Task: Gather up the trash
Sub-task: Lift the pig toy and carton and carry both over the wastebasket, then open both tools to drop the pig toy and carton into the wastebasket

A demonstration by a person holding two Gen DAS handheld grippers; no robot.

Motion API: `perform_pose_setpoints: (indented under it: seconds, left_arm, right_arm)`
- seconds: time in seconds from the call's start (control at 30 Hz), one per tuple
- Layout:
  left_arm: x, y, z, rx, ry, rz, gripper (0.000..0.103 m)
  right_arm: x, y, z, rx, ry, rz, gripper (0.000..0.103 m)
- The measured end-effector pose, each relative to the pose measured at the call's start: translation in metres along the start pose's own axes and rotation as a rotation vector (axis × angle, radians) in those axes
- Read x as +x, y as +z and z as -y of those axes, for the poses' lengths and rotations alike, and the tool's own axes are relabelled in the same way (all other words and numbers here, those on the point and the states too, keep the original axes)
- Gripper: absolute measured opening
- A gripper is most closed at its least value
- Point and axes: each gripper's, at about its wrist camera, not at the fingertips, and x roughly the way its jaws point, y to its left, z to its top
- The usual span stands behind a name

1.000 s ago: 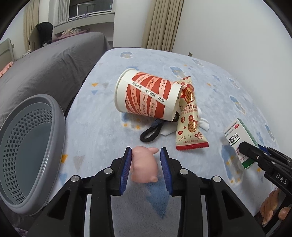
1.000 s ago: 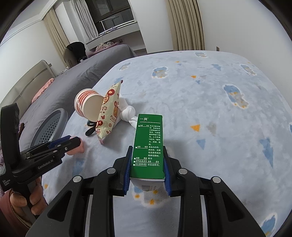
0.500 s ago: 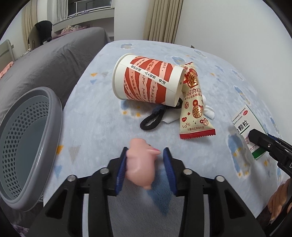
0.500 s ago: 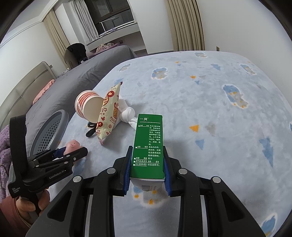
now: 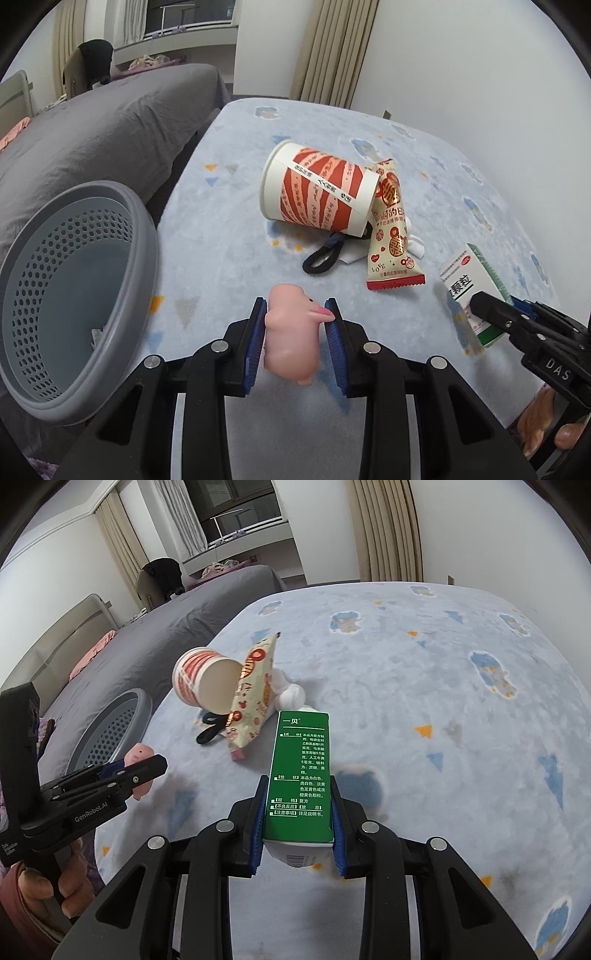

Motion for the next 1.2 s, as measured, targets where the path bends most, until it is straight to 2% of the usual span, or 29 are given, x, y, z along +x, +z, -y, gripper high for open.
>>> perform_pose_setpoints:
  seconds: [0.3,0.8,1.2]
  left_arm:
    - [-0.027,-0.003,-0.029,-0.032,0.013,0.051,0.032]
    - [-0.063,0.000,-0.101,-0.117,0.178,0.140,0.032]
    - [-0.068,-0.001,-0.152,-0.170,0.304,0.134,0.032]
  right_arm:
    - [0.005,0.003,-0.038,-0.044,0.029,0.000,0.029]
    - [0.026,0.024,-0.119,-0.171,0.134,-0.003,0.029]
    - [0.061,0.049,-0.185,-0.265,0.245,-0.025,0.029]
